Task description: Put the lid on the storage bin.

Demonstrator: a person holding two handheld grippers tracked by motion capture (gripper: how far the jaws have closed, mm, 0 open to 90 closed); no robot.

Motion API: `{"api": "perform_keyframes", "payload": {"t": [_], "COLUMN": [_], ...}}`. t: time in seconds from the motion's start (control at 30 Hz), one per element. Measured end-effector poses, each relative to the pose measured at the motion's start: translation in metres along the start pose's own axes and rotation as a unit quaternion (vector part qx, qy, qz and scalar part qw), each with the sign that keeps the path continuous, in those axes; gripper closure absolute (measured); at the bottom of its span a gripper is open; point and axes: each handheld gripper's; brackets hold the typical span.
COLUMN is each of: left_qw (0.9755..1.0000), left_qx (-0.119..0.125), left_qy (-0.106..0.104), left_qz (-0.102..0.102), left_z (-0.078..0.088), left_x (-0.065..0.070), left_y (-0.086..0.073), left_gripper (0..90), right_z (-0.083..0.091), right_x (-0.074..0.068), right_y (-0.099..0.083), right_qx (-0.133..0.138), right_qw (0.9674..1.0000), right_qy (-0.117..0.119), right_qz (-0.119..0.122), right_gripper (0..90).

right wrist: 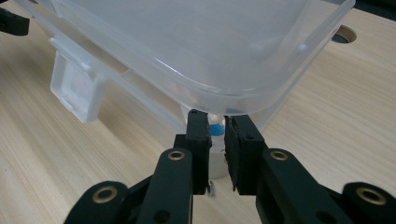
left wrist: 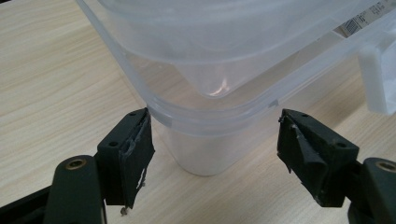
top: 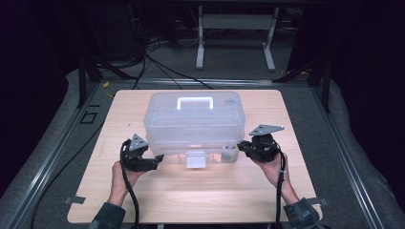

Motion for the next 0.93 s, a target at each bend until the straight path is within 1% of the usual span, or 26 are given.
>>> {"api": "perform_keyframes", "payload": {"t": [0.03,0.1,0.23,0.3,0.37,0.43,0.5,0.53,0.57,0.6,0.63,0.67,0.7,0.77,0.8,0.83,0.87,0.93], "left_qw": [1.0,1.0,1.0,0.9999,0.9999,0.9999,0.9998,0.9996,0.9995,0.9993,0.999,0.9985,0.998,0.9972,0.9969,0.9966,0.9964,0.9956], "left_qx": [-0.001,-0.003,-0.008,-0.01,-0.012,-0.016,-0.02,-0.026,-0.03,-0.036,-0.043,-0.051,-0.059,-0.069,-0.072,-0.075,-0.077,-0.085], "left_qy": [-0.001,-0.001,-0.003,-0.004,-0.002,-0.001,0.0,0.001,0.005,0.006,0.009,0.013,0.017,0.02,0.019,0.019,0.017,0.019], "left_qz": [-0.002,-0.002,-0.005,-0.002,0.0,-0.001,0.005,0.005,0.008,0.012,0.014,0.016,0.017,0.021,0.025,0.03,0.032,0.035], "left_z": [0.0,0.0,0.001,0.0,0.001,0.001,0.002,0.002,0.002,0.002,0.002,0.001,0.0,-0.002,-0.003,-0.004,-0.005,-0.007], "left_x": [0.0,0.0,-0.001,0.0,0.0,0.0,-0.001,-0.003,-0.004,-0.006,-0.007,-0.01,-0.012,-0.016,-0.018,-0.019,-0.021,-0.024], "left_y": [0.0,0.0,-0.002,-0.003,-0.005,-0.007,-0.01,-0.012,-0.014,-0.017,-0.019,-0.021,-0.023,-0.027,-0.028,-0.03,-0.031,-0.033], "left_gripper": [26.6,25.8,24.6,24.0,23.6,23.1,22.3,21.6,20.6,19.4,18.5,17.1,15.9,15.1,14.8,14.5,13.8,12.4], "right_z": [-0.001,-0.002,-0.003,-0.003,-0.001,0.0,0.001,0.001,0.001,0.002,0.0,-0.004,-0.004,-0.006,-0.009,-0.011,-0.014,-0.02], "right_x": [0.0,0.001,0.004,0.006,0.008,0.013,0.017,0.02,0.022,0.025,0.027,0.034,0.034,0.038,0.041,0.042,0.043,0.045], "right_y": [-0.001,-0.002,-0.01,-0.014,-0.018,-0.022,-0.027,-0.03,-0.034,-0.037,-0.041,-0.048,-0.051,-0.056,-0.059,-0.061,-0.063,-0.066], "right_qx": [-0.001,-0.017,-0.038,-0.041,-0.047,-0.049,-0.053,-0.055,-0.058,-0.074,-0.078,-0.053,-0.074,-0.081,-0.086,-0.092,-0.097,-0.103], "right_qw": [1.0,0.9998,0.9993,0.9991,0.9988,0.9988,0.9985,0.9983,0.998,0.9963,0.9956,0.998,0.9962,0.9951,0.9945,0.9939,0.9931,0.9922], "right_qy": [0.0,0.004,0.004,0.005,-0.006,-0.006,-0.013,-0.017,-0.021,-0.043,-0.05,0.011,-0.037,-0.047,-0.051,-0.047,-0.054,-0.059], "right_qz": [0.0,0.002,0.005,0.004,0.007,0.001,-0.006,-0.007,-0.012,-0.007,-0.011,-0.032,-0.027,-0.033,-0.033,-0.038,-0.038,-0.038], "right_gripper": [79.8,79.8,80.0,80.1,79.8,79.2,77.9,76.4,74.9,72.8,69.3,67.5,64.6,54.9,47.9,42.4,36.3,26.2]}}
Point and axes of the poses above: each handheld gripper's, and its own axes: z roughly backward along the jaws, y roughly out of its top, x roughly to its right, and after that the axes turned 11 degrees about -y, right-handed
